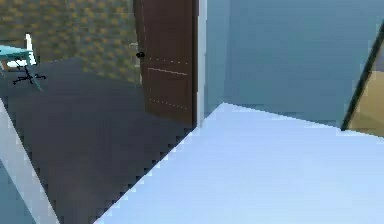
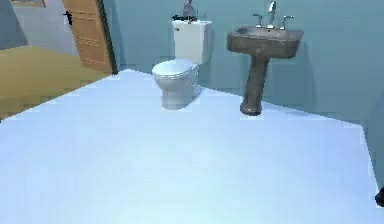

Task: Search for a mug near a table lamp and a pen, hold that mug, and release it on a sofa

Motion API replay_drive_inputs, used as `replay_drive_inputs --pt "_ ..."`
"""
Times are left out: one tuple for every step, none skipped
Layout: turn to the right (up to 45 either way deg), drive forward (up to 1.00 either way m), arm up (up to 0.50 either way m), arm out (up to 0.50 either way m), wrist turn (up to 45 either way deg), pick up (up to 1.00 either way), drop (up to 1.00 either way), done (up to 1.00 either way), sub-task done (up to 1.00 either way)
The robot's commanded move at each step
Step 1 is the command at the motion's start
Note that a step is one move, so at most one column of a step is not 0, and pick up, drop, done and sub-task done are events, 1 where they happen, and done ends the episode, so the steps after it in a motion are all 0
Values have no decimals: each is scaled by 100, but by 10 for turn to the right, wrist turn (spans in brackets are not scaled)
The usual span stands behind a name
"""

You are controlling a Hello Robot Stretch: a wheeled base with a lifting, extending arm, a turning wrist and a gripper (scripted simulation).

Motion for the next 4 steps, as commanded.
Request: replay_drive_inputs --pt "450 0 0 0 0 0 0 0 0" --pt "450 0 0 0 0 0 0 0 0" --pt "450 0 0 0 0 0 0 0 0" --pt "30 0 0 0 0 0 0 0 0"
